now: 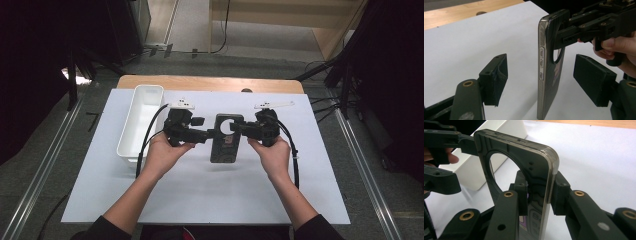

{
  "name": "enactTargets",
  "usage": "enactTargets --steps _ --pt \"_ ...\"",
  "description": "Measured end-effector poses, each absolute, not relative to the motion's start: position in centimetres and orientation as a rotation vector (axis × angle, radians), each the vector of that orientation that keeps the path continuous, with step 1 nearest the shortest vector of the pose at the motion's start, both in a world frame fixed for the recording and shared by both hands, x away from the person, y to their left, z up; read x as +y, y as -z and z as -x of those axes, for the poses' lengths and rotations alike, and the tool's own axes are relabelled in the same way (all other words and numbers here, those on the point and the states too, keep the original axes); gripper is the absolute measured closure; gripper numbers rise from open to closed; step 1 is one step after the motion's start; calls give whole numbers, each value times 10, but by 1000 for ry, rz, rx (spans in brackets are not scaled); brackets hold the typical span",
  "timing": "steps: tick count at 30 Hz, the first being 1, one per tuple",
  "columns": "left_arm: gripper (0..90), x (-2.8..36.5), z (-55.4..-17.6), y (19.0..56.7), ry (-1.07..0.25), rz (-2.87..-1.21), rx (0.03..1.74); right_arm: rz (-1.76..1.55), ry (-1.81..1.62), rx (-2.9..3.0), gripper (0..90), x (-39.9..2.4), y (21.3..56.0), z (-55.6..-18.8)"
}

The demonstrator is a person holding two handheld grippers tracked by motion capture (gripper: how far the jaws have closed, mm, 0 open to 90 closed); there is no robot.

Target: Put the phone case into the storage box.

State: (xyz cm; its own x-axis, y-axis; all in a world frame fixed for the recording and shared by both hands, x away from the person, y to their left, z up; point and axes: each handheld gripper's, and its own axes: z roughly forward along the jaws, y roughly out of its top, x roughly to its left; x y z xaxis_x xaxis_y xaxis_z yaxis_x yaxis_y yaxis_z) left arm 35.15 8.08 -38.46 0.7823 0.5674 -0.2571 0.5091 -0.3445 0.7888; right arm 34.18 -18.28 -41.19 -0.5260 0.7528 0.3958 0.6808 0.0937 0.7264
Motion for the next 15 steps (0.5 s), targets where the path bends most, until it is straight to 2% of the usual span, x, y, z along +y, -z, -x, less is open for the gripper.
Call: enactTargets --steps 15 --pt "279 83 -359 386 -172 -1967 889 -1549 -1394 2219 703 -160 408 -356"
